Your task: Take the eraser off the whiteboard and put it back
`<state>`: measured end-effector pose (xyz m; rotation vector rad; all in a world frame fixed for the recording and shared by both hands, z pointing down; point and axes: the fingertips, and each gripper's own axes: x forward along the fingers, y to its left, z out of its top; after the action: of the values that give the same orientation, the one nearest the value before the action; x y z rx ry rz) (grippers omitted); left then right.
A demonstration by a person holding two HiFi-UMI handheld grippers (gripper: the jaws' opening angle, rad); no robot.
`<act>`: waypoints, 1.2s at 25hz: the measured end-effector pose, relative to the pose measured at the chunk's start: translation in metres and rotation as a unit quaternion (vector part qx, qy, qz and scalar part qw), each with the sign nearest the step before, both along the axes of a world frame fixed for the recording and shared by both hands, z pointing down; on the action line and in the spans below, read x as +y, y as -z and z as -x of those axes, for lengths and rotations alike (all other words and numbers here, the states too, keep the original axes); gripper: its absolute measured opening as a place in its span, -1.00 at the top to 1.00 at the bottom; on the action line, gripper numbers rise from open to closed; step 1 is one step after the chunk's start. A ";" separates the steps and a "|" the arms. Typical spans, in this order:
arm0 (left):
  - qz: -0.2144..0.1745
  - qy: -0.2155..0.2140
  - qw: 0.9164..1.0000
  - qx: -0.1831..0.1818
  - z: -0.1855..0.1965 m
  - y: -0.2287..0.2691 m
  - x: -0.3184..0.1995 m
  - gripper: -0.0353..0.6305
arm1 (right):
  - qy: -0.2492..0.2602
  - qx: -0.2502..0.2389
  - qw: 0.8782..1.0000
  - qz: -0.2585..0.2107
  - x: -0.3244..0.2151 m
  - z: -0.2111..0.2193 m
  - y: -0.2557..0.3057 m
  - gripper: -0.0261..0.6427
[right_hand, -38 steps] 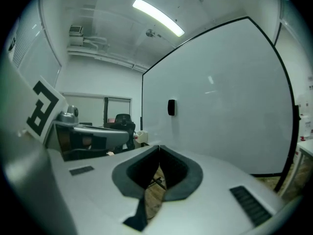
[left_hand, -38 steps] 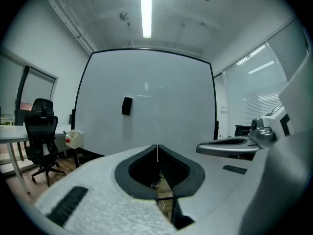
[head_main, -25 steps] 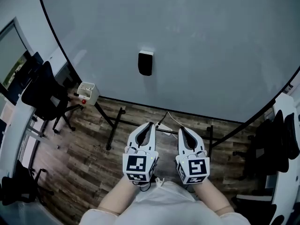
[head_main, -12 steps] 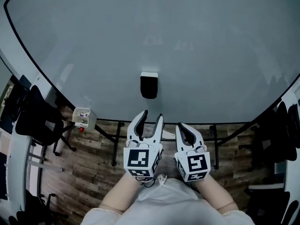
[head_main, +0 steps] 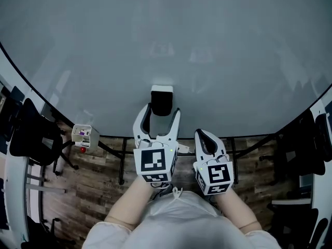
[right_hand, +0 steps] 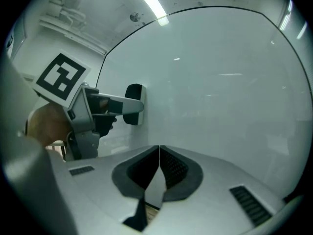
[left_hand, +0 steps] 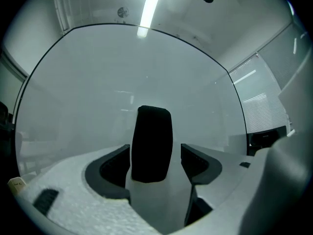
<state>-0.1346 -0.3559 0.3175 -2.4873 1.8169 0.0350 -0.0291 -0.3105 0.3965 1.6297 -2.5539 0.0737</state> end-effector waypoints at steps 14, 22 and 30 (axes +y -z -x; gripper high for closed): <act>-0.017 0.054 0.998 -0.023 0.007 0.002 -0.018 0.06 | -0.012 0.002 1.000 0.021 -0.009 -0.011 -0.013 0.84; -0.009 0.036 0.999 -0.031 0.007 0.003 -0.013 0.11 | -0.007 0.005 1.000 0.027 0.001 -0.007 -0.017 0.84; -0.016 0.032 0.999 -0.010 0.018 0.001 0.017 0.11 | 0.000 0.005 0.999 0.031 0.015 0.000 -0.020 0.84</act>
<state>-0.1530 -0.3392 0.3161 -2.3971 1.8723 0.0376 -0.0292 -0.2956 0.4167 1.6033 -2.5183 0.1445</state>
